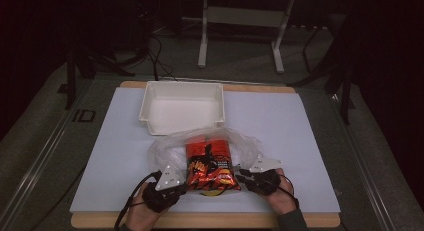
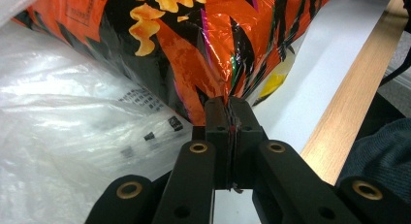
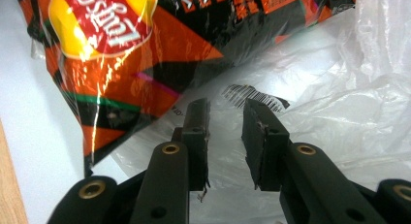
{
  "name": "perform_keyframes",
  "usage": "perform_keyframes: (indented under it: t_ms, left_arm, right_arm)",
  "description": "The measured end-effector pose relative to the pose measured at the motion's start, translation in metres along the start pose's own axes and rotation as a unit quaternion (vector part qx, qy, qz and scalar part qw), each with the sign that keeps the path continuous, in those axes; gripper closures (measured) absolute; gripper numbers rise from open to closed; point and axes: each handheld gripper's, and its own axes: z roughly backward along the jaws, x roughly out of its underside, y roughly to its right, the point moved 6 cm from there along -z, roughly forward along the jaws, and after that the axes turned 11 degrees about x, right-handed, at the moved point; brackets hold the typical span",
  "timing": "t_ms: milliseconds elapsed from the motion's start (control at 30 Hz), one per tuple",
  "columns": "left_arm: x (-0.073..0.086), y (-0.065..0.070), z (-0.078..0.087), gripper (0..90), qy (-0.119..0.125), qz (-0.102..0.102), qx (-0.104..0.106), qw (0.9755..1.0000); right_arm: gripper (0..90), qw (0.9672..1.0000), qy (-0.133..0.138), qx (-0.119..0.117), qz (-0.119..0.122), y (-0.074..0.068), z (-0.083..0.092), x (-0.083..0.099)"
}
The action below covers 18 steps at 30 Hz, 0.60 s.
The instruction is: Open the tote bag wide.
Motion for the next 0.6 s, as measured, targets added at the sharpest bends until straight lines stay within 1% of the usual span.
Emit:
perform_keyframes:
  t_ms: [200, 300, 400, 467, 600]
  left_arm:
    - [-0.008, -0.001, 0.010, 89.0, 0.020, -0.002, -0.002, 0.9998]
    - [-0.012, -0.001, 0.017, 89.0, 0.033, -0.003, 0.001, 0.9995]
    - [-0.017, -0.003, 0.023, 89.1, 0.043, -0.002, -0.001, 0.9991]
    - [-0.021, -0.004, 0.026, 89.1, 0.050, -0.002, -0.003, 0.9988]
    - [-0.027, -0.005, 0.033, 89.1, 0.059, -0.007, -0.005, 0.9982]
  right_arm:
    - [71.1, 1.0000, 0.000, -0.001, 0.002, -0.001, 0.000, 0.001]
    - [70.4, 1.0000, 0.003, -0.003, 0.004, -0.002, 0.001, -0.001]
    - [69.3, 0.9999, 0.007, -0.004, 0.006, -0.003, 0.002, -0.003]
    - [67.5, 0.9999, 0.011, -0.005, 0.009, -0.004, 0.004, -0.005]
    - [59.2, 0.9995, 0.025, -0.009, 0.017, -0.008, 0.010, -0.013]
